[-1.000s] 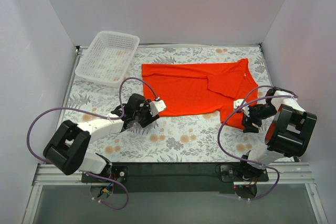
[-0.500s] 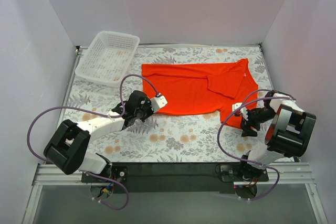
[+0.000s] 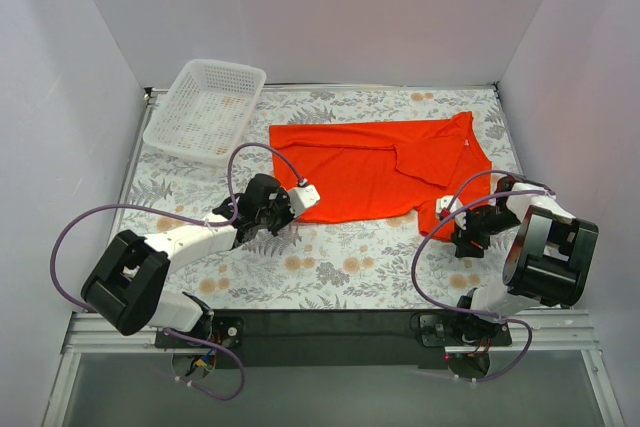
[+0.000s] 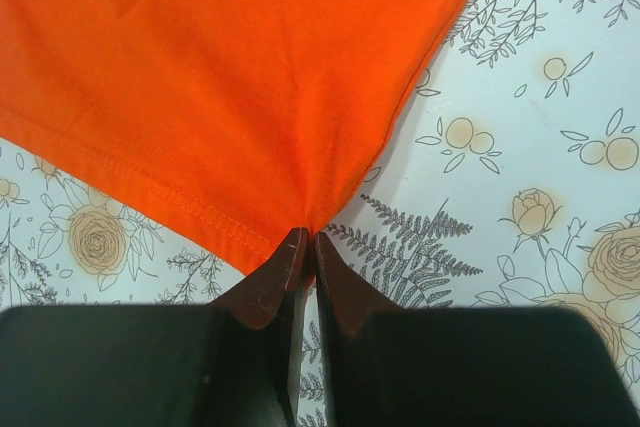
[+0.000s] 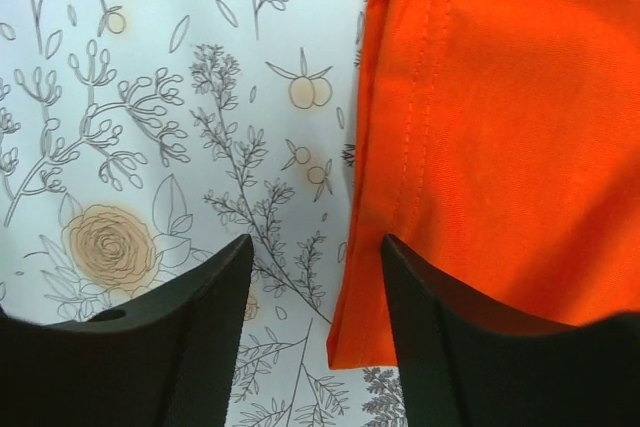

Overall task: Fold and stack the t-shirts
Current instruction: Fold the tshirt

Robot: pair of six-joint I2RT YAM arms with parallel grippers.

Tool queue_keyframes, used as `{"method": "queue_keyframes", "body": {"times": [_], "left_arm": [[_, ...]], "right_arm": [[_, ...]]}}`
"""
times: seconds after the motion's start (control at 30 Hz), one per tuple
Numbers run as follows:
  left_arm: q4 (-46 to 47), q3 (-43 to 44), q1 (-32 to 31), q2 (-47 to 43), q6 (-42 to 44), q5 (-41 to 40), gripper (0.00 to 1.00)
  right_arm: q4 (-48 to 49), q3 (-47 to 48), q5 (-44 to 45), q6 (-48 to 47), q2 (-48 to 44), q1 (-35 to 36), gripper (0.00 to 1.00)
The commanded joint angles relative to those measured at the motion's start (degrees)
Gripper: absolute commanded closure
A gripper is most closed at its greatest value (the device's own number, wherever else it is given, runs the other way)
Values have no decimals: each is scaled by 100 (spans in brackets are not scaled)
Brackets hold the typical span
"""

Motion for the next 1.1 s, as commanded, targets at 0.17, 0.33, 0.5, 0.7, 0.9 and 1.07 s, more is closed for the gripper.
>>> {"method": "queue_keyframes", "body": {"times": [0.17,0.33,0.5,0.7,0.9,1.07], "left_arm": [[-45,69,-31,-16,-106,225,92],[-45,16,-31,-78,-98,208,95],[-27,33,-22,-227,-10,137,98],[-36,183,92,-271,-18,251,100],[26,499,417,-228,-168,804,100],[-9,1007,628,27,-273,1235,100]], "right_arm": [[1169,-458,509,475,-153,26,76],[1108,-301,167,818,-468,-88,99],[135,753,-332,810,-689,-394,99],[-166,1729,-1028,1327,-356,-457,99],[-158,2608,-1371,1933,294,-431,99],[-131,2995,-1442,2172,655,-360,99]]}}
